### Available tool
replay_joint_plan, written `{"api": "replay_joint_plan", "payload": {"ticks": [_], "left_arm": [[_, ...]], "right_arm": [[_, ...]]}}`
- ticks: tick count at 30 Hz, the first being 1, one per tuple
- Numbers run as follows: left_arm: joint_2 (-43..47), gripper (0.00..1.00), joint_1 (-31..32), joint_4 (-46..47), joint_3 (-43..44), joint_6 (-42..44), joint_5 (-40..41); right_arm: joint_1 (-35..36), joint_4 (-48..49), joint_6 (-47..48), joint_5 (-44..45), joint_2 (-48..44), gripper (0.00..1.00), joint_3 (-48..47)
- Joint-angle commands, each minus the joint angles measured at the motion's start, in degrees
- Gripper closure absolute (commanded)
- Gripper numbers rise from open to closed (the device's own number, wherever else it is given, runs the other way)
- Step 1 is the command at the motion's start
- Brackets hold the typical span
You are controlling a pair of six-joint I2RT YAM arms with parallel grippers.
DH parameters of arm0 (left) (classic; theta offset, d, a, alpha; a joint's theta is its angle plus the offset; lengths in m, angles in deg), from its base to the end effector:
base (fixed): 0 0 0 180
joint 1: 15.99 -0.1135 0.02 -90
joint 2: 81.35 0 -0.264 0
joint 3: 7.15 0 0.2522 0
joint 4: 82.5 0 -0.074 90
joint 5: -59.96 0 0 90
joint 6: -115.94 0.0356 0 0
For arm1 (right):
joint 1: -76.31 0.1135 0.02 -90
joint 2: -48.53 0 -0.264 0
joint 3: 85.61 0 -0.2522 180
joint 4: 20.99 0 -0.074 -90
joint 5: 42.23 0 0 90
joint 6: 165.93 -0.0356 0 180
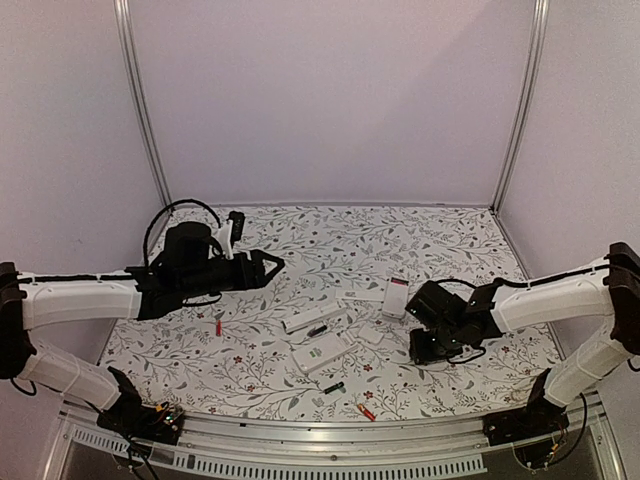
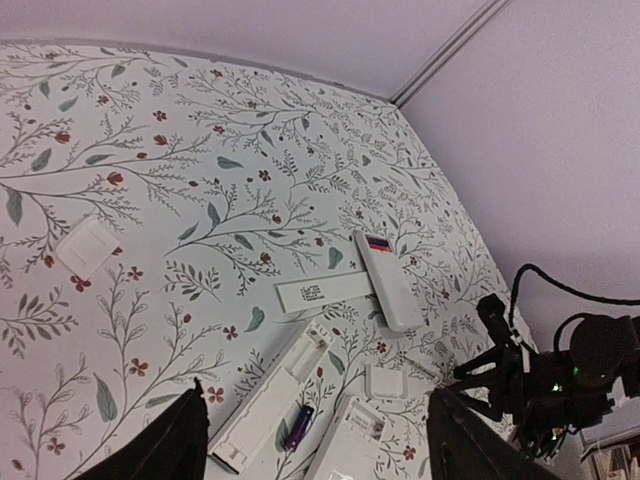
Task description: Unload the batteries from the remote control
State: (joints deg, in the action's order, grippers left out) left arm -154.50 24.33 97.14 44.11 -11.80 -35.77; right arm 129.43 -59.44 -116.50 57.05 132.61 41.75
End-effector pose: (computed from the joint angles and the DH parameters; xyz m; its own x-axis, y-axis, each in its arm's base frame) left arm 0.2102 -0.1831 0.2307 -0.6655 -0.2340 -0.7088 0.3881 0.7026 -0.5964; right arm 0.1519 0.1929 0.1421 -0.9199 -0.1565 -0.3597 -0.2079 0.9721 0.1086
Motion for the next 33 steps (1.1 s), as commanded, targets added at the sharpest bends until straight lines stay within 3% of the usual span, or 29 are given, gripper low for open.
{"api": "replay_joint_plan", "payload": {"ticks": [1, 18, 25, 33], "left_arm": [[1.0, 0.26, 1.2, 0.6, -0.9, -0.6, 2.2], [-0.1, 0.25, 2.2, -1.8, -0.3, 0.6, 3.4], [0.2, 0.25, 4.6, 0.2, 2.3, 3.0, -0.3], [-1.5, 0.25, 9.3, 8.7, 5.4, 3.0, -15.2]], "right_arm": [[2.2, -5.7, -2.9, 7.5, 3.3, 0.62, -2.3], [2.3, -0.5, 1.3, 7.2, -2.4, 1.00, 0.1], [2.3, -1.1, -0.6, 7.7, -11.0, 1.00, 0.6], [2.2, 17.7, 11.5, -8.3, -28.3, 1.00, 4.9]]}}
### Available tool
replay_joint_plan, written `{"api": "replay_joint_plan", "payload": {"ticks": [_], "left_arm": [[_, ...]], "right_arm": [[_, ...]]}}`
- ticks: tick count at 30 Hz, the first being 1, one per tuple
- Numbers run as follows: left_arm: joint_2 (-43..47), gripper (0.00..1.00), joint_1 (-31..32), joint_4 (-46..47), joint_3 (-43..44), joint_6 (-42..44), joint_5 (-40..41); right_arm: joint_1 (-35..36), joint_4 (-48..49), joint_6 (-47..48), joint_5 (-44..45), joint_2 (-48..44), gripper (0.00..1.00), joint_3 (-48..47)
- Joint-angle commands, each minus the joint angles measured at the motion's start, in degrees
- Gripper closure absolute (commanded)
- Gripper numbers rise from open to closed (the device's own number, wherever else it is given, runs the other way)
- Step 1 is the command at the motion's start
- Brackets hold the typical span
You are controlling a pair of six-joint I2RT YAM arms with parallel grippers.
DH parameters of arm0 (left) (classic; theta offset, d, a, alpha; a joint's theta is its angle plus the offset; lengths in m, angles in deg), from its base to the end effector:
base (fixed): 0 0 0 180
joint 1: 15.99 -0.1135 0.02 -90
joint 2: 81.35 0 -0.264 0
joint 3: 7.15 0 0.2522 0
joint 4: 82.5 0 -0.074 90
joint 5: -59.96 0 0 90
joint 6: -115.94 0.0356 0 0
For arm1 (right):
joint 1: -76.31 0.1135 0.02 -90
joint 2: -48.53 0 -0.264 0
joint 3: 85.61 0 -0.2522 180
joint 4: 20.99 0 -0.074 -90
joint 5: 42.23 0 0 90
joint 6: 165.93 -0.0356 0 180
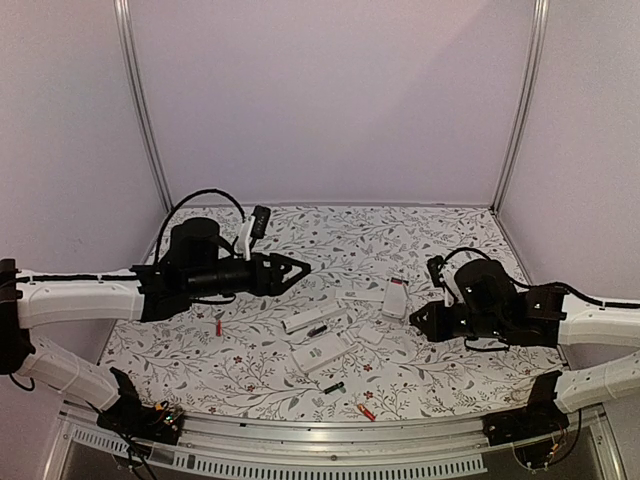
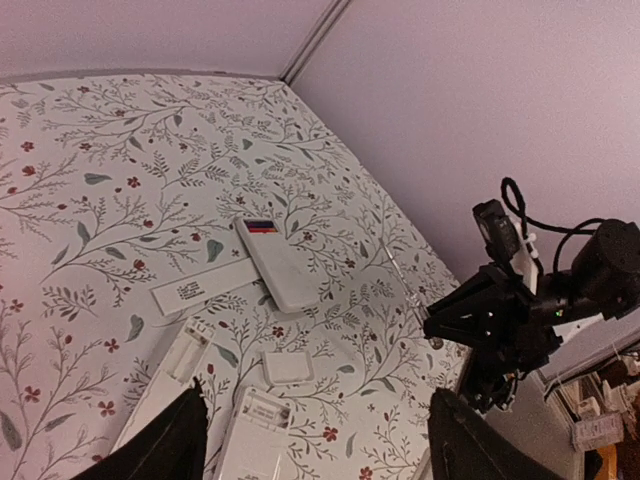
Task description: Unload the batteries from the remote control
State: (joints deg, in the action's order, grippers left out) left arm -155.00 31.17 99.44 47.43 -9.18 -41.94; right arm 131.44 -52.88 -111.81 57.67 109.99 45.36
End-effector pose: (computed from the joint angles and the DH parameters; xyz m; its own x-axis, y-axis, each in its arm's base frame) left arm 0.1905 -0.2162 0.2524 -0.6537 -0.1230 -0.7467 0.5813 0.5503 -0.5994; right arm 0.1298 0.1755 0.2149 -0.7561 -0.0752 -0.6501 -0.3638 0.8741 0.3220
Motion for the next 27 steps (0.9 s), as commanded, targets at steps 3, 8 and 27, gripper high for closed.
{"api": "replay_joint_plan", "payload": {"ticks": [3, 8, 27], "left_arm": [[-2.2, 0.23, 4.0, 11.1, 2.4, -2.0, -12.4], [-4.1, 0.21, 4.7, 19.9, 2.8, -4.8, -19.2], [-6.5, 0.51, 5.4, 27.8, 3.2, -6.2, -25.8]], "right_arm": [[0.0, 15.3, 8.9, -14.0, -7.9, 1.00, 0.2], [-3.3, 25.5, 9.0, -33.6, -5.6, 1.00, -1.8], [-4.4, 36.6, 3.5, -57.5, 10.4, 1.00, -8.6]]}}
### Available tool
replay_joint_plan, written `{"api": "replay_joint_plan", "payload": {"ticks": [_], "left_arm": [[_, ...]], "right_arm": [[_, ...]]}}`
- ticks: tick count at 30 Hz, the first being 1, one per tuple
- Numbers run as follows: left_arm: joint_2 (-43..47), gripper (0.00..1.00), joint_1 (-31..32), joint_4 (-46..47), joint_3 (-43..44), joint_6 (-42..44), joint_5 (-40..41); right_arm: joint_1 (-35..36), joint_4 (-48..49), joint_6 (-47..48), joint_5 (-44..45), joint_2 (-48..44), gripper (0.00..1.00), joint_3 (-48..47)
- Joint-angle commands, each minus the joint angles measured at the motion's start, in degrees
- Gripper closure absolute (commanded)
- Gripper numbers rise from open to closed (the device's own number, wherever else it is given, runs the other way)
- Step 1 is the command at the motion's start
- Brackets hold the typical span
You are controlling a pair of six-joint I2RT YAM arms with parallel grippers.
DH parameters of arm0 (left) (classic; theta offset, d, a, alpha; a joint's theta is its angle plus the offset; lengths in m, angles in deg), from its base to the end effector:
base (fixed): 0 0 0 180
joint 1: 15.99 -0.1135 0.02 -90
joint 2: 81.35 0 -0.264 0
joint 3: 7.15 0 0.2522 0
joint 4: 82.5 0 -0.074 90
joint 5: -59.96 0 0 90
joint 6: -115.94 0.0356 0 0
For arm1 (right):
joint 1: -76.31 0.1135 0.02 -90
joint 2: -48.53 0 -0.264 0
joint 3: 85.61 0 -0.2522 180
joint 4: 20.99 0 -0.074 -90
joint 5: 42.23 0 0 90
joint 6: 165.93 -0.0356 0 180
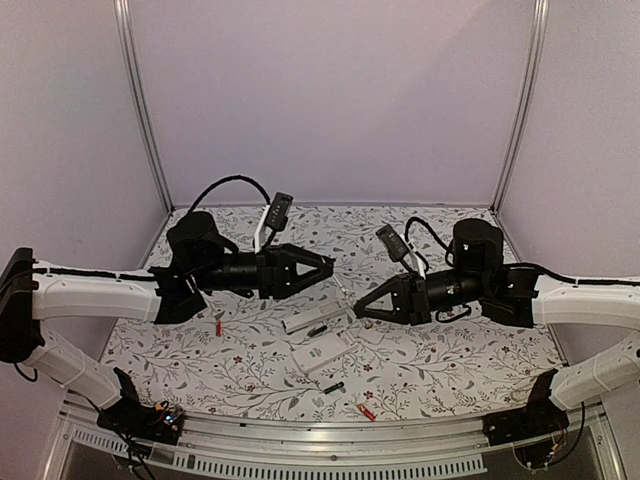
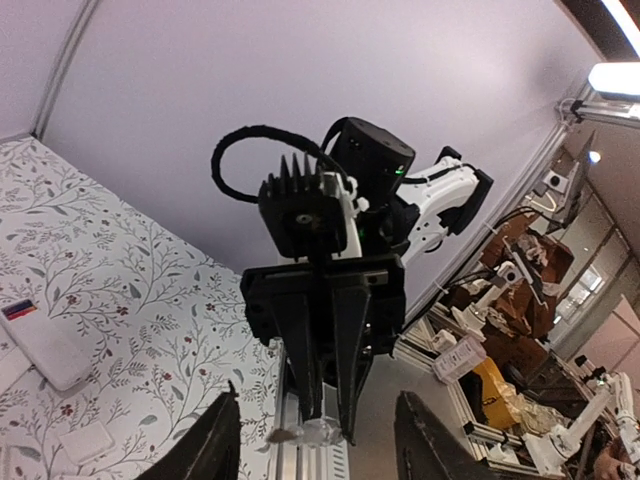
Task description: Unload the batteries from the remote control
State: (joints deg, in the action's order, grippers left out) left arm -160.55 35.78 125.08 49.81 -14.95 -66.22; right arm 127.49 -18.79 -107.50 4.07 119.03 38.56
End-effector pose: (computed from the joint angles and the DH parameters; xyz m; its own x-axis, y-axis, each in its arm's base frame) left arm 0.1730 -0.2536 0.2869 -0.6096 -0.0800 -0.7887 0.7920 -0.0193 -0.6102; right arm 0.1521 0.2283 0.2770 -0.6316 -0.1812 -0.7538 -0.7693 0.0264 0.6383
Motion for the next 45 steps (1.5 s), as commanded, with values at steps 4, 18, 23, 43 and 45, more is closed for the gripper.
{"api": "replay_joint_plan", "payload": {"ticks": [4, 18, 23, 43, 45], "left_arm": [[-1.2, 0.67, 0.8, 2.7, 0.7, -1.0, -1.2], [1.4, 1.00, 0.8, 7.3, -2.5, -3.2, 5.0], [3.9, 1.00, 0.8, 14.4, -5.7, -5.9, 14.0], [5.0, 1.00, 0.9, 20.9, -8.2, -7.4, 22.4], [5.1, 1.00, 0.9, 20.6, -8.3, -7.3, 22.4]], "right_arm": [[-0.8, 3.6, -1.4, -4.6, 2.0, 1.00, -1.7], [-3.8, 11.5, -5.7, -2.5, -0.3, 0.37, 2.0], [-3.2, 15.7, -8.5, 11.6, -3.9, 0.12, 5.9], [4.5, 36.9, -16.8, 22.7, 7.5, 0.42, 2.6], [4.6, 37.0, -16.8, 22.7, 8.2, 0.45, 2.0]]}}
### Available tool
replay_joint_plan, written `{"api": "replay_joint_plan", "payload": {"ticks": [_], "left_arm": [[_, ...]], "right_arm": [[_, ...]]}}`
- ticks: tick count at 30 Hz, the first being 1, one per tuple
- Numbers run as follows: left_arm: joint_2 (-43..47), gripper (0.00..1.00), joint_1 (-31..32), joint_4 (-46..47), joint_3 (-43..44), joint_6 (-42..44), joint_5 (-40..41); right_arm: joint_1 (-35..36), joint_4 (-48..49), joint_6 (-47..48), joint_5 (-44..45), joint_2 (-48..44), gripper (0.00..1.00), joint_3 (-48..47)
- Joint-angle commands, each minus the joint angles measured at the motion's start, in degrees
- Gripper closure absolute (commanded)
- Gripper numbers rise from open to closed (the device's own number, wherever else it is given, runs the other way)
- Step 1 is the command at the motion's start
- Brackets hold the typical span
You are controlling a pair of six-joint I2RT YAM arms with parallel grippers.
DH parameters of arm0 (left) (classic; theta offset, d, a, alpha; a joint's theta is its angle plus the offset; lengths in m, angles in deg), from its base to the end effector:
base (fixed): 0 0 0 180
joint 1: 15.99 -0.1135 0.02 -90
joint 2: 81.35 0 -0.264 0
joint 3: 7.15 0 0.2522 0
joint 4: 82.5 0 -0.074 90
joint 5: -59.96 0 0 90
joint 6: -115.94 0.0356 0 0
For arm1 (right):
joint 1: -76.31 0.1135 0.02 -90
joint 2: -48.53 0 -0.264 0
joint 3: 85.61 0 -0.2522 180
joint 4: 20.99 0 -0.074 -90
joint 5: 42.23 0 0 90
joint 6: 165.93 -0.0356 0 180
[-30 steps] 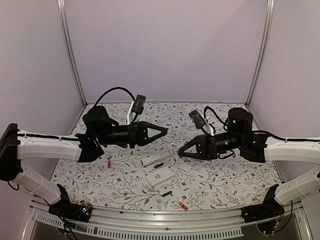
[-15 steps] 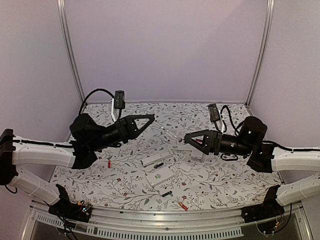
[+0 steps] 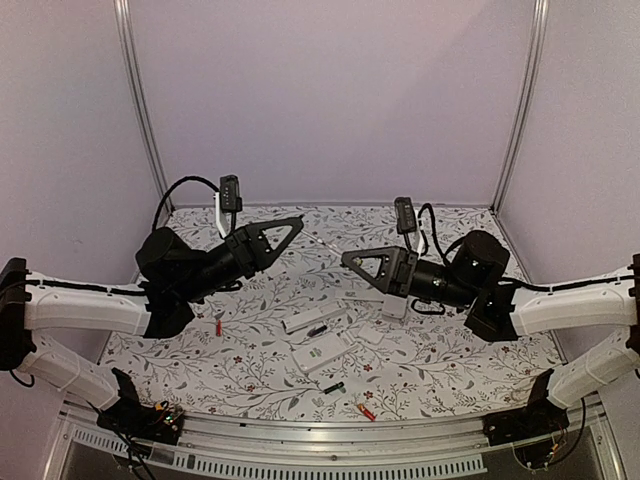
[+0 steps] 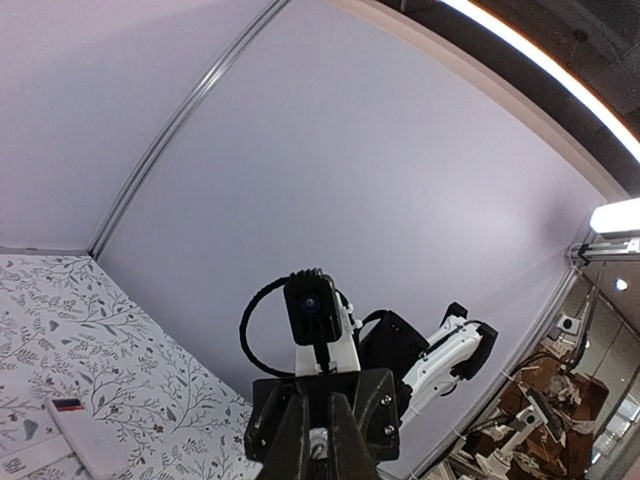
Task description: Unload the batteries from the remote control
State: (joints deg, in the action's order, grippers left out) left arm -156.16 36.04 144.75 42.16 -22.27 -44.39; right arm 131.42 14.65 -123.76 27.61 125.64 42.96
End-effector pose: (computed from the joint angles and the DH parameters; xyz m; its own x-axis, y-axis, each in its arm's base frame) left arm 0.1648 -0.2256 0.2999 -0.5231 -0.5038 -0.6874 0.7733 0.0585 -0.6313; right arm 0.1582 0.2483 0.2801 -0.6482 0.2869 -0.7054 -0.7206 0.0684 0.6900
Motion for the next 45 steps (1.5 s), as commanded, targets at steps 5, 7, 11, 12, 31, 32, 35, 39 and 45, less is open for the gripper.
{"api": "replay_joint_plan", "payload": {"ticks": [5, 7, 11, 12, 31, 32, 35, 39, 45], "left_arm": [[0.6, 1.00, 0.6, 0.5, -0.4, 0.4, 0.7], [0.7, 1.00, 0.7, 0.3, -0.3, 0.6, 0.9], [0.7, 1.00, 0.6, 0.1, -0.2, 0.8, 0.9], [0.7, 1.00, 0.7, 0.1, -0.2, 0.8, 0.9], [0.5, 0.28, 0.9, -25.4, 5.8, 7.1, 7.0], [-0.3, 0.25, 0.9, -28.4, 6.2, 7.7, 8.1], [-3.9, 0.21, 1.0, -32.0, 8.1, 8.7, 8.3], [-11.8, 0.22, 2.1, -37.3, 13.0, 7.2, 8.0], [-23.7, 0.24, 4.6, -41.1, 21.4, 7.3, 10.5]], "right_arm": [[0.7, 3.5, -0.6, -1.2, 2.8, 0.55, -3.8], [0.7, 3.5, -0.7, -1.6, 3.3, 0.58, -4.1], [0.7, 3.8, -1.2, -2.2, 4.2, 0.64, -4.5], [0.7, 3.9, -1.2, -2.4, 4.3, 0.66, -4.7], [-0.8, -10.9, 3.9, 8.6, -3.2, 1.00, -1.5], [-1.6, -14.9, 4.7, 10.7, -4.7, 1.00, -1.5], [-4.4, -26.5, 7.6, 15.6, -9.0, 1.00, -1.5], [-8.7, -39.5, 10.4, 21.5, -13.0, 1.00, -1.4], [-16.7, -47.5, 11.2, 23.8, -13.5, 1.00, -0.2]]}}
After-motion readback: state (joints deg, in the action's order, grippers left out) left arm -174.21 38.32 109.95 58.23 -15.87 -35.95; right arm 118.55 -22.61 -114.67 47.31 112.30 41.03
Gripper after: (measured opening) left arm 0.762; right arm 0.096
